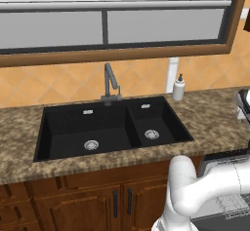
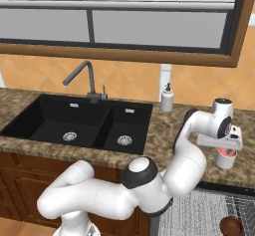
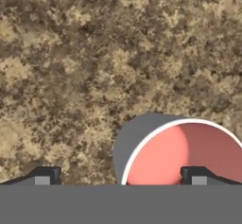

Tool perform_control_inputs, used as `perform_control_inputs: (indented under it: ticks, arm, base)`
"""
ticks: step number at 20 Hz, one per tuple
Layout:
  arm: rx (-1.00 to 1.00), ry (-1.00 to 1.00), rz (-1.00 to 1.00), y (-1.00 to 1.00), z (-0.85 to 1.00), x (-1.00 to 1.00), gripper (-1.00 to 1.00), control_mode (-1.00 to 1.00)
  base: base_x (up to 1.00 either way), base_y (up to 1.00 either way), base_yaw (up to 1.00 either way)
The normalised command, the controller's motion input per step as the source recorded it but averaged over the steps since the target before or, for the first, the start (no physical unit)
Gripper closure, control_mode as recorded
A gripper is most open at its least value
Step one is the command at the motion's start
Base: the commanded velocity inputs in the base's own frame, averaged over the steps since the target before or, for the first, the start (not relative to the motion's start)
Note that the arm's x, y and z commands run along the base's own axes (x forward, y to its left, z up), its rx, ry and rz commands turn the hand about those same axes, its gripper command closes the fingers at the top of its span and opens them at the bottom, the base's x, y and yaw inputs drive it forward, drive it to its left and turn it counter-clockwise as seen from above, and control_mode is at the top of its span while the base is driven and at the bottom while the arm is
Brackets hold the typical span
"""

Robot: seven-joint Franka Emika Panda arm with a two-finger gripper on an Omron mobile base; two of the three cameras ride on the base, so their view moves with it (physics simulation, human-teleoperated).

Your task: Pick up the cup and bowl from the counter, place them in the dishwasher, and close the dishwasher door.

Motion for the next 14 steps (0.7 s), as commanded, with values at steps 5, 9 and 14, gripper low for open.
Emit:
perform_control_inputs:
  ticks: [5,9,14]
  arm:
    - [0.0,0.0,0.0,0.0,-0.18,-0.03,-1.0,-1.0]
    - [0.0,0.0,0.02,0.0,-0.11,0.0,-1.0,-1.0]
    - [0.0,0.0,0.03,0.0,-0.15,0.0,1.0,-1.0]
  base:
    - [0.0,0.0,0.0]
    - [0.0,0.0,0.0]
    - [0.0,0.0,0.0]
